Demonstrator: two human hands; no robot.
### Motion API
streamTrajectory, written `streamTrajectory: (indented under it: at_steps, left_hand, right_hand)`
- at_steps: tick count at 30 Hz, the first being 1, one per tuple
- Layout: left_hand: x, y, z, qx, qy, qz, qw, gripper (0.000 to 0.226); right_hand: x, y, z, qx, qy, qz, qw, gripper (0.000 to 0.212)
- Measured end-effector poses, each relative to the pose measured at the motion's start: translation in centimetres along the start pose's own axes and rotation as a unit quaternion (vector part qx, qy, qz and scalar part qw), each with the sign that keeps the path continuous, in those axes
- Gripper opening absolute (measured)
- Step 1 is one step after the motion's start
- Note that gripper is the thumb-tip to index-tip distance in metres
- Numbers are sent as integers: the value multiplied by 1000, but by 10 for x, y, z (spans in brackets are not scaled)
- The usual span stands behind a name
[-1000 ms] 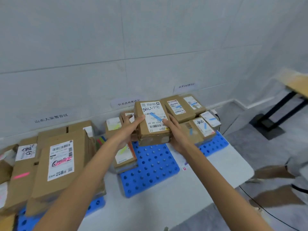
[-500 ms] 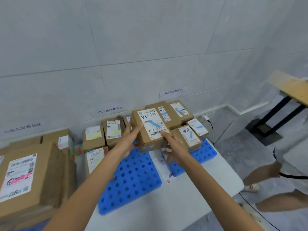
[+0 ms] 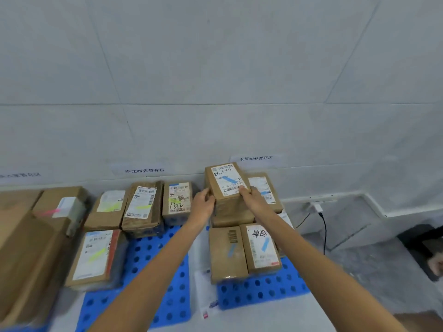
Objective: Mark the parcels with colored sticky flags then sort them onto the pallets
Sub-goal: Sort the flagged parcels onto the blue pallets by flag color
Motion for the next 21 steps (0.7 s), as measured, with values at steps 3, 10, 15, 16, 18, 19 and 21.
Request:
streamTrajectory:
  at_steps: [3,10,15,16,18,19,21]
  left_hand:
    - [-18,-9,7,-55,34,18,998,41]
    - [-27,-11,-5,-39,29,8,999,42]
    - [-14,4,-11,-30,12,3,999,35]
    - [-10,13,-13,-29,10,0,1000,36]
    - [1,38,-12,-28,9,-7,1000,33]
    - [10,53,-12,-23,5,-7,1000,31]
    - [33,88,-13,-20,-24,3,1000,26]
  right_hand:
    - [-18,-14,-11,40,42,3,998,42]
    - [-43,-12,-12,28,122,-41,991,37]
    - [-52,-16,-1,84,108,-17,990,46]
    - [-51,-16,0,93,107,-19,990,46]
    - [-45,-13,5,141,120,-40,982,44]
    - [-39,-12,10,175,139,-64,973,43]
    - [-15,-19,28,195,198,-109,954,36]
Point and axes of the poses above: each hand's wrist, its own x-axis away from the middle knuckle, its own y-axis out of the back of the hand, z = x × y, the point moved 8 cm from there along -x, towards the middle knuckle, and after that the axes turned 1 degree about y, right-handed, at the moved point
